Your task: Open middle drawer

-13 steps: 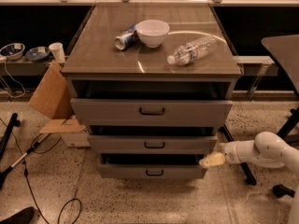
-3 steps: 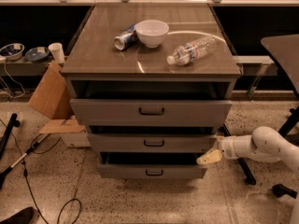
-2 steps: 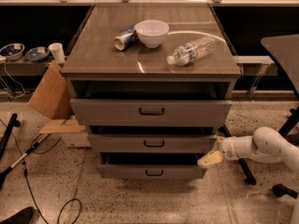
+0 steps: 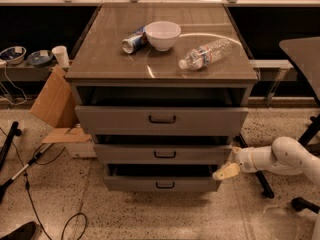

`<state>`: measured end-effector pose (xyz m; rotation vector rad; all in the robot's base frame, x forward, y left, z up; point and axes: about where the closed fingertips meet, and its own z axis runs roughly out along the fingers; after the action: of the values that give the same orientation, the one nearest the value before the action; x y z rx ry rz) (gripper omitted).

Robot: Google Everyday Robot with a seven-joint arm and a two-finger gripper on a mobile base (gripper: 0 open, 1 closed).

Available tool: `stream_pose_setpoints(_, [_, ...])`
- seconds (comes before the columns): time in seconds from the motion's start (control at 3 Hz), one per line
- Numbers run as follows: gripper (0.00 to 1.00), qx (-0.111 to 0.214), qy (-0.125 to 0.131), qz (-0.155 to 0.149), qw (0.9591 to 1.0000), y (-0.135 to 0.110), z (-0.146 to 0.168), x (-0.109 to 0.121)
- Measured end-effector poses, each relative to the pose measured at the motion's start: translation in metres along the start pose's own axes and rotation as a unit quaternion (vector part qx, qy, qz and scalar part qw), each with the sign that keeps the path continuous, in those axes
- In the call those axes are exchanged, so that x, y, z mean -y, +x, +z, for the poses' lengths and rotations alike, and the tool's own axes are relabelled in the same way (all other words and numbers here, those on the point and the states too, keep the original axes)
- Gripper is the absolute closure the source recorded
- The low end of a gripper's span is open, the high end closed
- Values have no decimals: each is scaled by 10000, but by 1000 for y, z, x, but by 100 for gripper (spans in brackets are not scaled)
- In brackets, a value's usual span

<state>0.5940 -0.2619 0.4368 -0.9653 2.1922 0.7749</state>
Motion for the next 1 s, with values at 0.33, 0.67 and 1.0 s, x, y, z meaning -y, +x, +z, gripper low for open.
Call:
stream_pose_setpoints(0.33, [0, -60, -103, -138, 9998, 3, -2, -6])
stream_pose_setpoints(0.67, [0, -60, -104, -140, 9998, 4, -4, -5])
stream_pose_setpoints(1.0, [0, -162, -172, -372, 9990, 7, -12, -13])
